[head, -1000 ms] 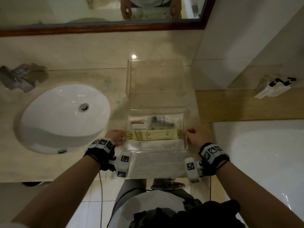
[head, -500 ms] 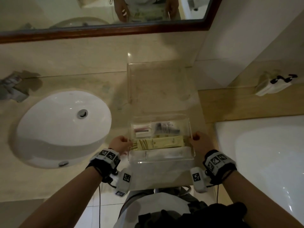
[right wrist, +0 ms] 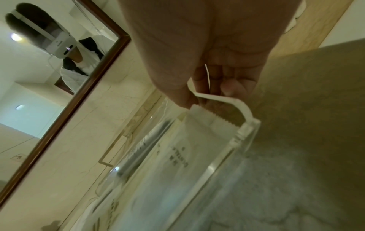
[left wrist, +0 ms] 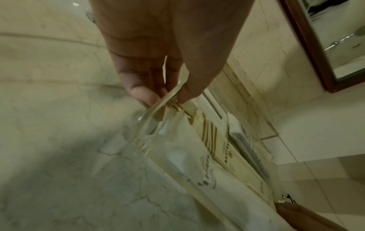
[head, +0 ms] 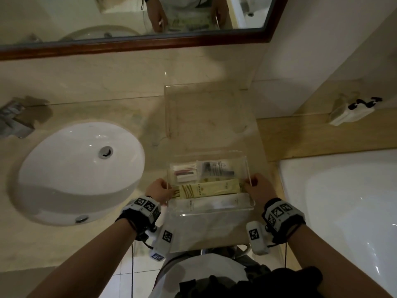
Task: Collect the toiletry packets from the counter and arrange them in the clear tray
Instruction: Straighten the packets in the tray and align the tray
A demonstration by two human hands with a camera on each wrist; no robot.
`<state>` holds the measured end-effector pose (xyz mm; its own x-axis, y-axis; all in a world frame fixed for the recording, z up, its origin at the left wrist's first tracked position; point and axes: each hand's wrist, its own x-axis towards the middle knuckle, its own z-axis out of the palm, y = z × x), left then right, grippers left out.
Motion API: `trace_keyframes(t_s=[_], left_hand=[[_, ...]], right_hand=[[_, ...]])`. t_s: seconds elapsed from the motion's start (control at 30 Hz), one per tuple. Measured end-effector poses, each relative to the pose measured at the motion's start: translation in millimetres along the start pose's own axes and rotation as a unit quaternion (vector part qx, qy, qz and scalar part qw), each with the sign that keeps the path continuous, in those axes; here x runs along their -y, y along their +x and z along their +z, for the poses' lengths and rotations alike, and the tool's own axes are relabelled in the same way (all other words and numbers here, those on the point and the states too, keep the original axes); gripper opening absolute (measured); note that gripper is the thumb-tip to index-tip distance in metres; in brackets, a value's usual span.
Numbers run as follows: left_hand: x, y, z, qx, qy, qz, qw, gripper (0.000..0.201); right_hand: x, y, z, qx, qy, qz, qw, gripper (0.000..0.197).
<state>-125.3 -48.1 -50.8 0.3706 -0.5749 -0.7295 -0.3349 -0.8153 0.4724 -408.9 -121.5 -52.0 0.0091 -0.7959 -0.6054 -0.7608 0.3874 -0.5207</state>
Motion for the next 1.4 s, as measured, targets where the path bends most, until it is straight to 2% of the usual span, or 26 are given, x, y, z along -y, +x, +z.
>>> trace_keyframes(t_s=[0.13, 0.27, 0.43, 0.67, 1.13, 1.4], left_hand=[[0.9, -3.6, -4.0, 0.005, 0.0, 0.014, 1.0, 0.022], [-2.4, -2.2, -8.1, 0.01, 0.009, 0.027, 1.0, 0.023], [-20.1, 6.7, -14.0, 0.0, 0.028, 0.044, 0.999, 0.025], [-42.8, 22.8, -25.4, 0.001, 0.033, 0.057, 0.998, 0.033], [-67.5, 51.8, -32.9, 0.016, 0.011, 0.05, 0.999, 0.024], [-78.4, 62.3, -42.3, -0.007, 0.034, 0.087, 0.996, 0.029]], right_hand=[[1.9, -6.0, -2.0, -0.001, -0.013, -0.011, 1.0, 0.014], [4.6, -3.4, -4.5, -0.02, -0.035, -0.022, 0.999, 0.031], [14.7, 7.0, -9.9, -0.037, -0.031, -0.026, 0.998, 0.014], [38.1, 30.4, -21.6, -0.035, -0.046, -0.026, 0.998, 0.031], [69.7, 61.2, -34.4, -0.047, -0.006, -0.021, 0.999, 0.013], [71.7, 68.0, -31.7, -0.057, 0.004, -0.019, 0.998, 0.012]])
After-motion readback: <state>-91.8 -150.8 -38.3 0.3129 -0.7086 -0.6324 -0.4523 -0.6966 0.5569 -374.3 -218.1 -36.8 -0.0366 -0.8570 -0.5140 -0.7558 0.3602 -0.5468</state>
